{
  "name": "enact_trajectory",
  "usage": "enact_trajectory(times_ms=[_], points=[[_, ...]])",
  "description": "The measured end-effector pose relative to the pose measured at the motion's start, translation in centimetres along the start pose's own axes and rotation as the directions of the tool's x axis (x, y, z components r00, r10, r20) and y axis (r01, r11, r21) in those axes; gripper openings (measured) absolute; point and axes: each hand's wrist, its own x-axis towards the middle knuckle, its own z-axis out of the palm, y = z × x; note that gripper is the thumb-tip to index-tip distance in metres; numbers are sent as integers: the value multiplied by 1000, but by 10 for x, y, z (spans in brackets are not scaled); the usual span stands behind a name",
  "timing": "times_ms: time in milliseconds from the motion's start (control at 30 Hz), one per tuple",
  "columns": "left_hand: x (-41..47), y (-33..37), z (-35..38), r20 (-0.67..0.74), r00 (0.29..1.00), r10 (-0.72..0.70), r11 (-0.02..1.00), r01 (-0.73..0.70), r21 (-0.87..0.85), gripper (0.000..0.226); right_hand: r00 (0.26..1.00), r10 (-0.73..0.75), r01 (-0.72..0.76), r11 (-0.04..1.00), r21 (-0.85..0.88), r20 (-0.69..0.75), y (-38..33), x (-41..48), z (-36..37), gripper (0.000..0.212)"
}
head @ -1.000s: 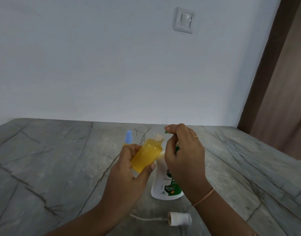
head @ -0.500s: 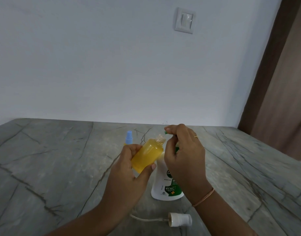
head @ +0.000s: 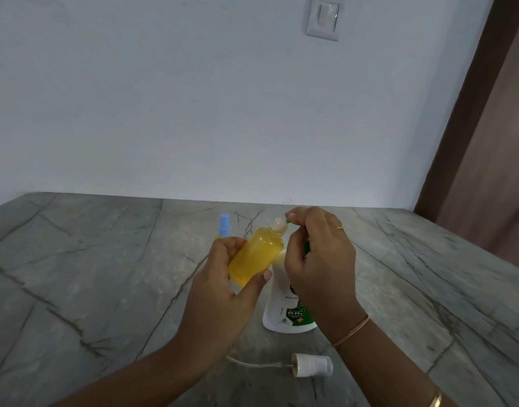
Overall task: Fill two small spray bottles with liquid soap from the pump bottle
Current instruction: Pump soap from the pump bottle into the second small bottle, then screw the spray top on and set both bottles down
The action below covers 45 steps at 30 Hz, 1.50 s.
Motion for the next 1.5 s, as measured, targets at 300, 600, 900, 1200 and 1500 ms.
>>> enact_trajectory(times_ms=[300,600,900,1200,1500], points=[[-3,-2,2,20,999,-38,996,40,-74,34,997,49,-52,997,58,54,0,3,-6,26],[-11,-13,-11,110,991,-69,995,76,-65,38,987,-49,44,998,37,152,1,7,-23,31],[-25,-31,-33,144,982,-123,992,118,46,43,800,-246,291,957,4,547,-15,-22,-55,18],[-31,-32,-30,222,964,-144,983,113,146,54,314,76,177,975,-137,946,-3,-48,-71,29],[-32,-29,-30,235,946,-222,959,168,229,55,481,147,93,972,-218,864,-17,-24,-70,21]])
